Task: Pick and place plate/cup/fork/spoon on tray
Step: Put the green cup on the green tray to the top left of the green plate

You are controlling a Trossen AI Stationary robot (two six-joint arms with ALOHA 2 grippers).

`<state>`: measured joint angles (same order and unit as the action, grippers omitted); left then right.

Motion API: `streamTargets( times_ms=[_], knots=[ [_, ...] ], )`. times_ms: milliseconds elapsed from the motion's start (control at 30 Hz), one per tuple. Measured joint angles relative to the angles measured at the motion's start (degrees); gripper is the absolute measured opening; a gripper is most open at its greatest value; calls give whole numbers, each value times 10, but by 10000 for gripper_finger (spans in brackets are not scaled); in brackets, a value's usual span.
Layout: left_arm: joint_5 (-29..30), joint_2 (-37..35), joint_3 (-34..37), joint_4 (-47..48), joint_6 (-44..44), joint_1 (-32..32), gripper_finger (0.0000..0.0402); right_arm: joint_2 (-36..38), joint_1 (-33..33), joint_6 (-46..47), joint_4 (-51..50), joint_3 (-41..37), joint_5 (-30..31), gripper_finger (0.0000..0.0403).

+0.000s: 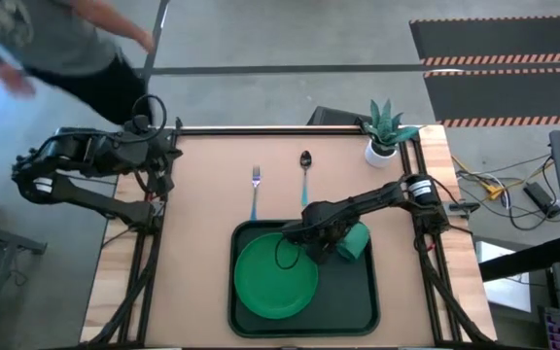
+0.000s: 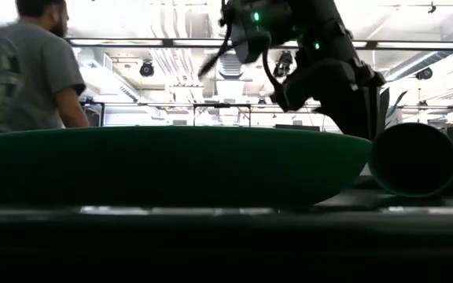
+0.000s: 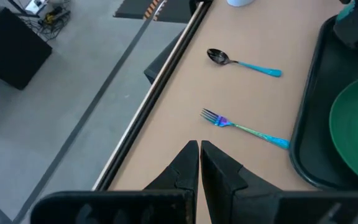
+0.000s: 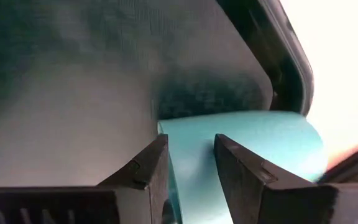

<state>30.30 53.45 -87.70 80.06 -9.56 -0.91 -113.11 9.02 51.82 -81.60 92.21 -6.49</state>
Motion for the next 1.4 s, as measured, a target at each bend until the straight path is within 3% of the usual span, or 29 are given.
streamTargets(
  times_ms=[233,667,1400],
  knots=[
    [0,0,0,0,0,0,0,2,1,-8,-17,-1,-5,118],
    [0,0,0,0,-3,0,0,2,1,-19,-83,71,8,118],
    [-1,0,0,0,-3,0,0,3,12,-13,-57,38,7,118]
  ],
)
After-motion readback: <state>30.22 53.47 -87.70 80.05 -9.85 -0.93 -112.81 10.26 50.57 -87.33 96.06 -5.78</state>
